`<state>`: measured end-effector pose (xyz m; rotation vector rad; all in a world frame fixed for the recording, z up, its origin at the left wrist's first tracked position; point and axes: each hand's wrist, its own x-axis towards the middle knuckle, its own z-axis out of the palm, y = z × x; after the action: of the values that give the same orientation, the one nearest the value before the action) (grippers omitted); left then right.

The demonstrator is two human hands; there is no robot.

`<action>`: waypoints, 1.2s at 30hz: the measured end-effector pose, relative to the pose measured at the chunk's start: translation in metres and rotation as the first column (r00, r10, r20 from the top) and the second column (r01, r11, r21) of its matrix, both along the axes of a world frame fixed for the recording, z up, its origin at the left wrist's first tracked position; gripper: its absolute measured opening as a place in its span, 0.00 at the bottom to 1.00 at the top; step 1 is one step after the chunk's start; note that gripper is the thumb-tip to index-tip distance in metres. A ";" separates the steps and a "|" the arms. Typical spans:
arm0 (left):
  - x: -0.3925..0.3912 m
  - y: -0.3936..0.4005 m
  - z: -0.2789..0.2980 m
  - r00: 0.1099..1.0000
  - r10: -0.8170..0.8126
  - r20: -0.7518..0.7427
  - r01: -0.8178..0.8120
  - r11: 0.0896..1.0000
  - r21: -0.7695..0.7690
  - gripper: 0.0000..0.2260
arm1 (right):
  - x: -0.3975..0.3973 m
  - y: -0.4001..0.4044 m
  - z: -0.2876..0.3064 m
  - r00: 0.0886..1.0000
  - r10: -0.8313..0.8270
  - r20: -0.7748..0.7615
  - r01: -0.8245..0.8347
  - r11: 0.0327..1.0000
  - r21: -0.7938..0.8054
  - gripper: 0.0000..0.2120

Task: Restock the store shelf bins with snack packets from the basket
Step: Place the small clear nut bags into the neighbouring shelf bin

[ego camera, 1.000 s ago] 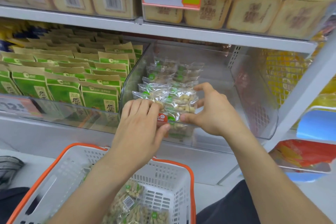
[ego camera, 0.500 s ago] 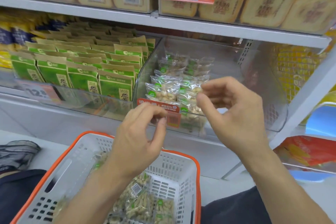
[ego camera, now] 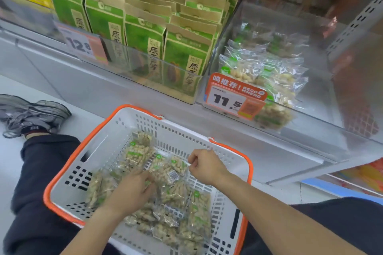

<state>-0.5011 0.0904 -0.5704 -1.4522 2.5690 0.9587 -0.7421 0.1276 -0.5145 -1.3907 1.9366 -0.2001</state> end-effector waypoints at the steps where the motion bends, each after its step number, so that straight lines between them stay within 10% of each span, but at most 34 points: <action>1: 0.004 -0.001 -0.004 1.000 0.022 -0.019 -0.022 1.000 0.013 0.09 | 0.002 -0.005 -0.013 1.000 -0.030 0.008 0.030 0.999 0.024 0.08; 8: -0.012 -0.012 -0.031 0.984 0.174 0.035 -0.177 0.954 0.244 0.21 | 0.015 -0.022 -0.094 0.968 -0.242 0.063 0.236 0.967 0.091 0.25; 16: -0.054 -0.026 -0.064 0.934 0.269 0.235 -0.331 0.899 0.286 0.30 | 0.033 -0.027 -0.139 0.986 -0.146 0.081 0.110 0.932 0.345 0.43; 27: -0.060 -0.011 -0.068 0.965 0.109 0.238 -0.173 0.947 0.269 0.27 | 0.019 -0.020 -0.139 0.989 -0.126 0.084 0.079 0.903 0.422 0.21; 33: -0.074 0.009 -0.063 0.955 -0.011 0.297 -0.058 0.973 0.223 0.22 | 0.008 -0.001 -0.130 0.967 -0.233 0.101 0.158 0.865 0.476 0.45; 36: -0.079 0.021 -0.065 0.975 0.072 0.209 -0.128 0.954 0.270 0.21 | 0.000 0.017 -0.131 0.931 -0.339 0.136 0.222 0.821 0.526 0.38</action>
<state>-0.5797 0.1111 -0.6359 -1.5212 2.1374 1.0800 -0.7416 0.1449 -0.6457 -0.7005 1.8221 0.0167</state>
